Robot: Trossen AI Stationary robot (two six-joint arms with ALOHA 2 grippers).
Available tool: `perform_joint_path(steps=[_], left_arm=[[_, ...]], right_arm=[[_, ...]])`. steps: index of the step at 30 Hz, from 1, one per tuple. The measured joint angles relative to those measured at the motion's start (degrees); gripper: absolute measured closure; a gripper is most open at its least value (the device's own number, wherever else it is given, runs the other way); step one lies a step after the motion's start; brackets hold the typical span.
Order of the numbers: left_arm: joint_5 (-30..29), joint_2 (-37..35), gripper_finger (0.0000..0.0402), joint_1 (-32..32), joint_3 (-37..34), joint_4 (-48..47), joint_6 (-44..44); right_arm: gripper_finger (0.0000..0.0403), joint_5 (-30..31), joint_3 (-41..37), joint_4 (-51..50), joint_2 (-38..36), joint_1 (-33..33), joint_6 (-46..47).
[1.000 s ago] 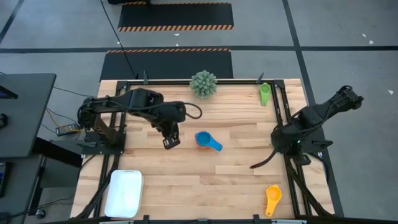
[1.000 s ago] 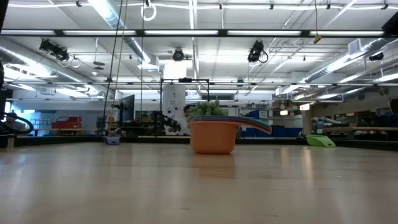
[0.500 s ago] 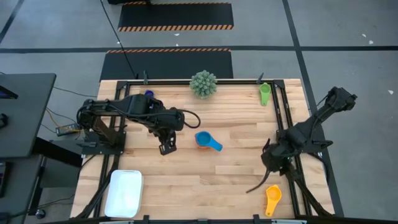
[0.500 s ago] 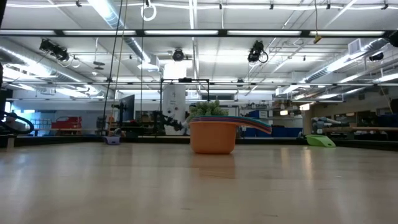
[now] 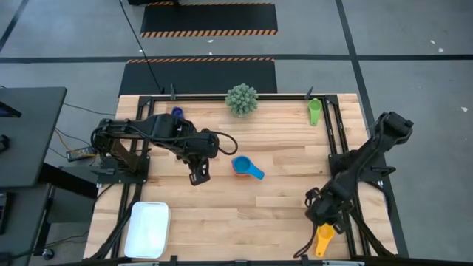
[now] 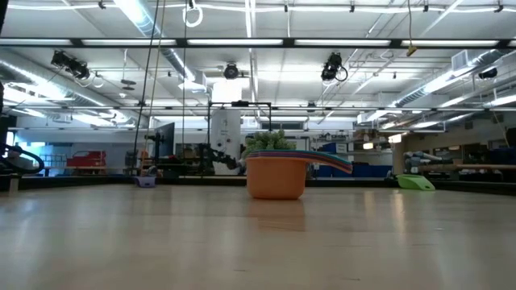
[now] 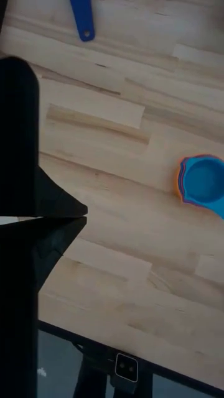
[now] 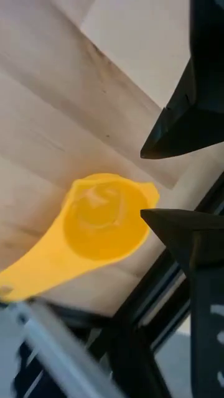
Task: Nest measuring cups in basket
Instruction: Stack the yellow measuring cup on top of the light blue measuring cup
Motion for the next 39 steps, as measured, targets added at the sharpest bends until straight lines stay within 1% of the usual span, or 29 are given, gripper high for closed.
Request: perform_joint_path(steps=[4, 8, 12, 15, 19, 20, 23, 25, 27, 31, 32, 35, 39], left_arm=[[-0.01, 0.00, 0.0399, 0.02, 0.00, 0.01, -0.04], [-0.01, 0.00, 0.0399, 0.02, 0.00, 0.04, -0.04], [0.00, 0.02, 0.0399, 0.02, 0.00, 0.04, -0.01], [0.00, 0.04, 0.0399, 0.04, 0.00, 0.05, 0.01], [0.02, 0.07, 0.0399, 0.02, 0.00, 0.07, 0.01], [0.01, 0.07, 0.0399, 0.04, 0.00, 0.07, 0.01], [0.02, 0.07, 0.0399, 0.04, 0.00, 0.07, 0.02], [0.02, 0.07, 0.0399, 0.04, 0.00, 0.07, 0.03], [0.02, 0.07, 0.0399, 0.04, 0.00, 0.07, 0.03], [0.02, 0.07, 0.0399, 0.04, 0.00, 0.06, -0.04], [0.02, 0.07, 0.0399, 0.04, 0.00, 0.07, -0.04], [-0.02, 0.07, 0.0399, 0.04, 0.00, 0.05, -0.39], [-1.05, 0.07, 0.0399, 0.03, 0.00, 0.01, -1.91]], right_arm=[[0.0256, 0.05, 0.00, 2.56, 4.78, 1.49, 0.02], [0.0257, 0.07, 0.00, 7.67, 9.08, 2.29, 0.49], [0.0268, 0.55, 0.00, 10.53, 12.75, 2.91, -0.05], [0.0300, 1.45, 0.25, 10.41, 13.60, 3.04, -1.55], [0.0381, 2.55, 0.07, 10.11, 12.94, 2.58, -4.11], [0.0388, 2.89, -0.01, 9.97, 12.59, 2.35, -4.19], [0.0388, 5.07, -0.02, 9.26, 11.40, 1.37, -4.50], [0.0393, 5.57, 0.02, 8.15, 10.75, 0.40, -6.77], [0.0393, 6.95, 1.12, 4.67, 10.15, -0.73, -9.01], [0.0393, 13.79, 4.70, -4.41, 9.20, -4.68, -12.87], [0.0393, 15.46, 5.51, -5.96, 9.14, -6.13, -13.07], [0.0393, 18.00, 7.94, -8.41, 8.76, -10.79, -13.03], [0.0393, 21.94, 12.00, -9.30, 8.76, -16.45, -11.73]])
